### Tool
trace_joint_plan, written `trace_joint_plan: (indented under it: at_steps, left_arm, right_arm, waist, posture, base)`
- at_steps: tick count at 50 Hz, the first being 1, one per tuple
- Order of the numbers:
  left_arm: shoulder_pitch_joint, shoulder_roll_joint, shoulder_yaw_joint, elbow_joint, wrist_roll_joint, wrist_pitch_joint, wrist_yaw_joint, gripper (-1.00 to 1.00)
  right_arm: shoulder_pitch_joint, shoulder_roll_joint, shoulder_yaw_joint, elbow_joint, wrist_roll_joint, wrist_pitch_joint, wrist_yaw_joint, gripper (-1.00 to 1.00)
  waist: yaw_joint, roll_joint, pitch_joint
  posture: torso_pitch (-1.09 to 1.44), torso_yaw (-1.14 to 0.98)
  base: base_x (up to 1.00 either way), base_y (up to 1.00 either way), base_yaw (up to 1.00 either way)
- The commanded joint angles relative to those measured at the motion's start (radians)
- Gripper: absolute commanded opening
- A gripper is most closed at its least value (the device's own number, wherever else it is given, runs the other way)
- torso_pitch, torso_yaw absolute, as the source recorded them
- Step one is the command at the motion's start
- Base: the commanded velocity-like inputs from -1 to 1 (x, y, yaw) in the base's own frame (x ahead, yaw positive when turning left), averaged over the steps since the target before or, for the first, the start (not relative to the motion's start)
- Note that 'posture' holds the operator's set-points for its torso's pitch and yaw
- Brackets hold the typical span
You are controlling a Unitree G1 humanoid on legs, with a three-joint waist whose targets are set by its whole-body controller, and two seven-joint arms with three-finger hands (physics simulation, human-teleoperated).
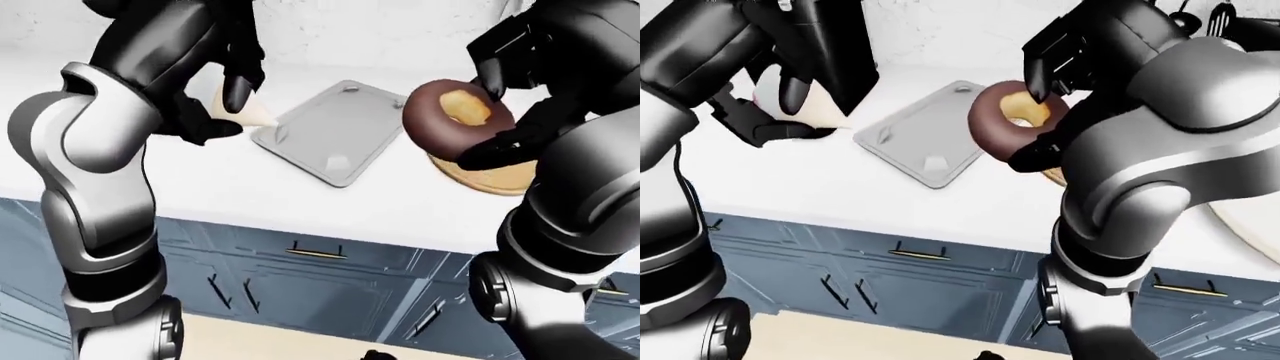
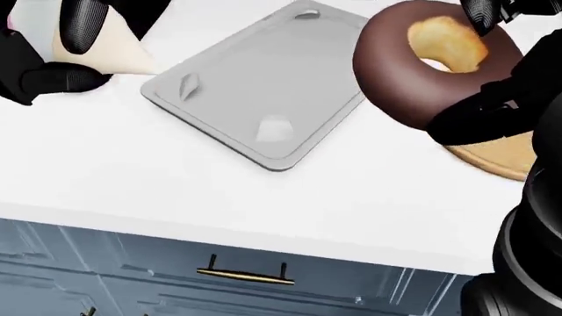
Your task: Move the dessert items from the plate to the tray.
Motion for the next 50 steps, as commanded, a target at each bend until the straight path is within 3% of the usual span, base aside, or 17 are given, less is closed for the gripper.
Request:
trace_joint_plan:
  at_steps: [1,6,7,8,9,10,11,15,17,19,20,24,25,26,29,34,50]
  left_arm:
    - [-0.027,0.001,0.000,-0.010,0.002,-0.001,0.010,-1.00]
    - [-0.029,-0.004,-0.002,-0.006,0.004,-0.004,0.011,-1.00]
    - [-0.030,-0.003,-0.001,-0.006,0.004,-0.005,0.010,-1.00]
    - [-0.031,-0.001,0.001,-0.007,0.003,-0.003,0.008,-1.00]
    - [-0.031,0.002,0.003,-0.003,0.001,-0.006,0.010,-1.00]
    - [-0.031,0.004,0.005,0.001,-0.002,-0.008,0.012,-1.00]
    - [-0.030,0.007,0.006,0.003,-0.004,-0.010,0.013,-1.00]
    - [-0.027,0.015,0.012,-0.001,-0.011,-0.009,0.011,-1.00]
    - [-0.033,0.023,0.015,0.006,-0.016,-0.010,0.011,-1.00]
    - [-0.038,0.027,0.015,0.003,-0.019,-0.007,0.007,-1.00]
    - [-0.044,0.026,0.012,0.000,-0.018,-0.001,0.002,-1.00]
    - [-0.057,0.021,0.004,0.000,-0.014,0.003,0.000,-1.00]
    - [-0.057,0.017,0.002,-0.006,-0.013,0.007,-0.002,-1.00]
    - [-0.061,0.010,-0.002,-0.003,-0.009,0.009,0.005,-1.00]
    - [-0.071,-0.018,-0.021,-0.007,0.007,0.025,0.008,-1.00]
    - [-0.084,-0.061,-0.044,0.015,0.030,0.026,0.027,-1.00]
    - [-0.014,-0.238,-0.112,0.090,0.034,0.071,0.067,-1.00]
  right_arm:
    - [-0.024,-0.006,-0.007,-0.006,-0.012,0.012,-0.005,-1.00]
    - [-0.026,-0.010,-0.004,-0.003,0.010,0.009,-0.024,-0.99]
    - [-0.027,-0.012,0.000,-0.005,0.016,0.003,-0.030,-0.99]
    - [-0.030,-0.012,0.002,-0.004,0.018,0.000,-0.030,-0.99]
    - [-0.030,-0.012,0.002,0.000,0.025,-0.005,-0.040,-0.99]
    - [-0.035,-0.010,0.008,0.003,0.027,-0.010,-0.044,-1.00]
    - [-0.041,-0.008,0.011,0.007,0.025,-0.011,-0.043,-1.00]
    - [-0.061,0.005,0.018,0.020,0.012,-0.014,-0.029,-1.00]
    - [-0.064,0.009,0.020,0.018,0.002,-0.015,-0.013,-1.00]
    - [-0.074,0.009,0.018,0.026,-0.003,-0.019,-0.009,-1.00]
    - [-0.089,0.008,0.014,0.035,-0.010,-0.015,-0.006,-1.00]
    - [-0.107,0.005,0.012,0.046,-0.002,-0.019,-0.013,-0.99]
    - [-0.111,0.002,0.010,0.050,0.004,-0.020,-0.017,-1.00]
    - [-0.113,0.000,0.009,0.052,0.011,-0.020,-0.022,-1.00]
    - [-0.121,-0.005,0.011,0.050,0.014,-0.016,-0.019,-0.99]
    - [-0.140,-0.016,0.008,0.065,0.026,-0.014,-0.025,-0.99]
    - [-0.237,-0.006,0.032,0.194,0.079,0.027,-0.140,-0.99]
  waist:
    - [-0.030,0.011,-0.008]
    - [0.032,-0.049,-0.006]
    - [0.029,-0.060,-0.021]
    - [0.038,-0.093,-0.046]
    - [0.036,-0.056,-0.029]
    - [0.030,-0.085,0.003]
    - [0.022,-0.094,0.014]
    - [0.018,-0.105,0.016]
    - [0.043,-0.087,-0.012]
    - [0.012,-0.073,-0.009]
    - [0.036,-0.094,-0.006]
    - [0.001,-0.020,-0.024]
    - [-0.013,-0.018,-0.031]
    - [-0.003,-0.033,-0.013]
    - [-0.003,-0.045,-0.030]
    - [0.008,-0.061,-0.026]
    - [0.025,-0.062,-0.028]
  posture:
    - [0.00,0.00]
    - [0.00,0.00]
    - [0.00,0.00]
    - [0.00,0.00]
    - [0.00,0.00]
    - [0.00,0.00]
    - [0.00,0.00]
    - [0.00,0.00]
    - [0.00,0.00]
    - [0.00,0.00]
    - [0.00,0.00]
    - [0.00,0.00]
    - [0.00,0.00]
    - [0.00,0.00]
    - [0.00,0.00]
    - [0.00,0.00]
    - [0.00,0.00]
  base:
    - [0.09,0.00,-1.00]
    - [0.07,-0.01,-0.80]
    - [0.00,0.00,0.00]
    - [0.00,0.00,0.00]
    - [0.00,0.00,0.00]
    - [0.00,0.00,0.00]
    - [0.00,0.00,0.00]
    - [0.00,0.01,0.00]
    - [0.00,0.00,0.81]
    - [0.00,0.14,0.46]
    - [0.00,0.00,0.00]
    - [0.00,0.00,0.00]
    - [0.00,0.00,0.00]
    - [0.00,0.00,0.00]
    - [0.00,0.00,0.00]
    - [0.00,0.00,0.00]
    - [0.00,0.00,0.00]
